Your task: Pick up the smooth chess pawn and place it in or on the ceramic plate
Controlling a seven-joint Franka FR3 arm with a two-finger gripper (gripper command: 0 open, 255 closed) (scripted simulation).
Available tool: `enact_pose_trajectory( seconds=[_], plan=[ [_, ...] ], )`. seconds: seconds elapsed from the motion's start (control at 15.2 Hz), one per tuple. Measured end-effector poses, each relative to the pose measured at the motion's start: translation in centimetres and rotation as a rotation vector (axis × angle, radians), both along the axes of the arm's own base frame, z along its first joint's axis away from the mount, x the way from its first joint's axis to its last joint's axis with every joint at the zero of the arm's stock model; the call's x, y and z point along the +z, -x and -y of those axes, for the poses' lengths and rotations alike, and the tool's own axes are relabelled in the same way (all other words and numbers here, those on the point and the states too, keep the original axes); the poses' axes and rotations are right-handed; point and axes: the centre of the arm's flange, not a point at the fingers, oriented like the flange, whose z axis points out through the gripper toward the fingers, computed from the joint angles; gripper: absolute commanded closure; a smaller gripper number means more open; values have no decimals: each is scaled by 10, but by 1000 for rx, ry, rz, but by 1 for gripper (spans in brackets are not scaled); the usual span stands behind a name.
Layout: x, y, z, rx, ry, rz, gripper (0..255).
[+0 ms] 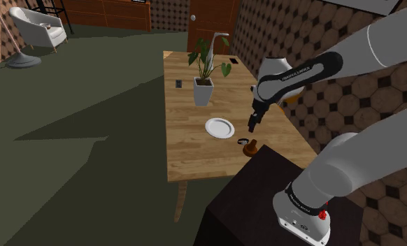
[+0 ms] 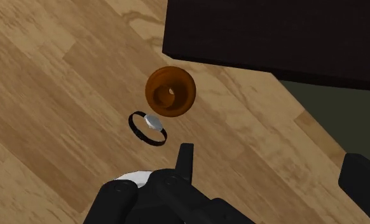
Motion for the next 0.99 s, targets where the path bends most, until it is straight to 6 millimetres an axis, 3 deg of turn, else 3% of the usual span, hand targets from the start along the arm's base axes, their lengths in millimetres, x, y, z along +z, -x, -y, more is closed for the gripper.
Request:
enact_pose_trajectory(
  seconds=[0.73, 0.99],
  plan=[
    [-121, -7, 71, -26, 35, -40, 0],
    [-151, -6, 80, -28, 40, -46, 0]
  ],
)
